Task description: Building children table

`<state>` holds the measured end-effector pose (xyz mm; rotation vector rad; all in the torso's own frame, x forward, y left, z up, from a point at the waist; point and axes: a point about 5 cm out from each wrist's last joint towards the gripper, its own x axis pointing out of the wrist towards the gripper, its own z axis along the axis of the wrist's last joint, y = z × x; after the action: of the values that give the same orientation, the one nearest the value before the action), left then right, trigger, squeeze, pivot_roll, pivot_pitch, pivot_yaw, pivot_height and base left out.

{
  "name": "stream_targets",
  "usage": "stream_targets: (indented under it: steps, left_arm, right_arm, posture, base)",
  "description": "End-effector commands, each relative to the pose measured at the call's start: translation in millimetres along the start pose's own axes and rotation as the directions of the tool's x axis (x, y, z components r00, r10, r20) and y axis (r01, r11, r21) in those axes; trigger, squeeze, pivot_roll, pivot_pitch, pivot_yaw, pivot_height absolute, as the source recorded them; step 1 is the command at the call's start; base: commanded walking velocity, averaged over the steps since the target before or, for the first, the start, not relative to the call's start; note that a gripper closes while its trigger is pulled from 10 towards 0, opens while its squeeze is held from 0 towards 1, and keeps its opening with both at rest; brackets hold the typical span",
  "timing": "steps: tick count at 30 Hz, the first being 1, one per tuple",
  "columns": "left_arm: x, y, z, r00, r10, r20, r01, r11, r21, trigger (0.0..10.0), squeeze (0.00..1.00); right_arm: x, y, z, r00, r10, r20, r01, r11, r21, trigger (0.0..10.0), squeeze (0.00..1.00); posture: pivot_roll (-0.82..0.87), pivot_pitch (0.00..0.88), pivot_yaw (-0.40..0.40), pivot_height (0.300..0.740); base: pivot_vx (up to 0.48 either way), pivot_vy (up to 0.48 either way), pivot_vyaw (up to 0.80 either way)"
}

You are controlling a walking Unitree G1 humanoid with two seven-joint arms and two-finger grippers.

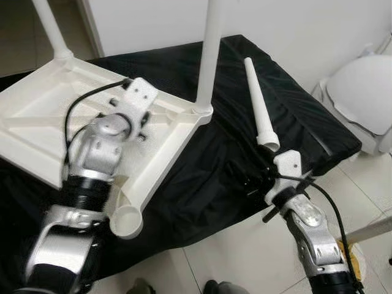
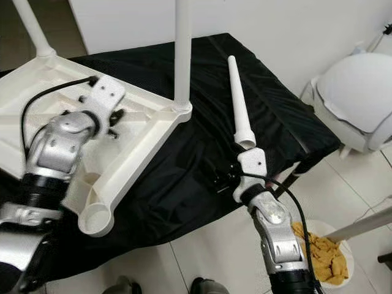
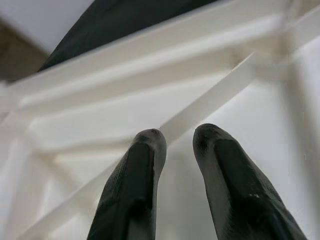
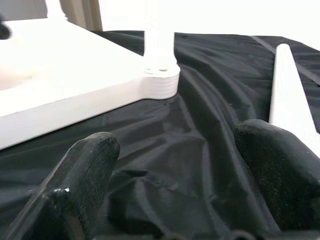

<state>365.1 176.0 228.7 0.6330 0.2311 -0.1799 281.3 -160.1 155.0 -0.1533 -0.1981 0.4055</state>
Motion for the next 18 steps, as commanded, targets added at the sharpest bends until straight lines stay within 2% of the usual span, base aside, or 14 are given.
stream_targets:
  steps: [1,2,5,9,11,15,18]
  left_arm:
    - [-5.8,18.1,-14.7,0.99,0.125,-0.066,-0.121,0.991,0.061,10.0,0.0]
    - [-5.8,18.1,-14.7,0.99,0.125,-0.066,-0.121,0.991,0.061,10.0,0.0]
    - [-12.9,35.7,-26.3,0.971,0.206,-0.121,-0.19,0.973,0.128,10.0,0.0]
    - [-22.4,47.6,-34.0,0.953,0.254,-0.164,-0.222,0.956,0.189,10.0,0.0]
    - [-24.6,46.8,-35.8,0.952,0.245,-0.181,-0.206,0.956,0.211,10.0,0.0]
    - [-29.0,31.3,-43.3,0.962,0.144,-0.231,-0.084,0.965,0.25,10.0,0.0]
    - [-30.0,27.4,-44.8,0.963,0.118,-0.242,-0.057,0.967,0.247,10.0,0.0]
  right_arm:
    - [-0.1,-4.1,-3.0,1.0,-0.023,-0.013,0.023,1.0,-0.006,10.0,0.0]
    - [-0.1,-4.1,-3.0,1.0,-0.023,-0.013,0.023,1.0,-0.006,10.0,0.0]
    - [1.2,-4.9,-2.9,0.999,-0.03,-0.013,0.03,1.0,-0.009,10.0,0.0]
    - [2.9,-8.0,-3.0,0.998,-0.054,-0.02,0.053,0.998,-0.018,10.0,0.0]
    - [3.5,-8.3,-3.0,0.998,-0.057,-0.022,0.056,0.998,-0.019,10.0,0.0]
    - [5.3,-8.6,-1.9,0.998,-0.058,-0.02,0.057,0.998,-0.022,10.0,0.0]
    - [5.6,-9.0,-1.5,0.998,-0.058,-0.019,0.057,0.998,-0.023,10.0,0.0]
  posture:
    - [-0.05,0.074,0.001,0.74]
    - [-0.05,0.074,0.001,0.74]
    - [-0.04,0.077,0.0,0.74]
    - [-0.04,0.081,-0.008,0.74]
    - [-0.04,0.082,-0.01,0.74]
    - [-0.04,0.087,-0.013,0.74]
    - [-0.04,0.089,-0.014,0.74]
  base:
    - [0.0,0.0,0.0]
    - [0.0,0.0,0.0]
    - [0.0,0.0,0.0]
    - [0.0,0.0,0.0]
    - [0.0,0.0,0.0]
    - [0.0,0.0,0.0]
    - [0.0,0.0,0.0]
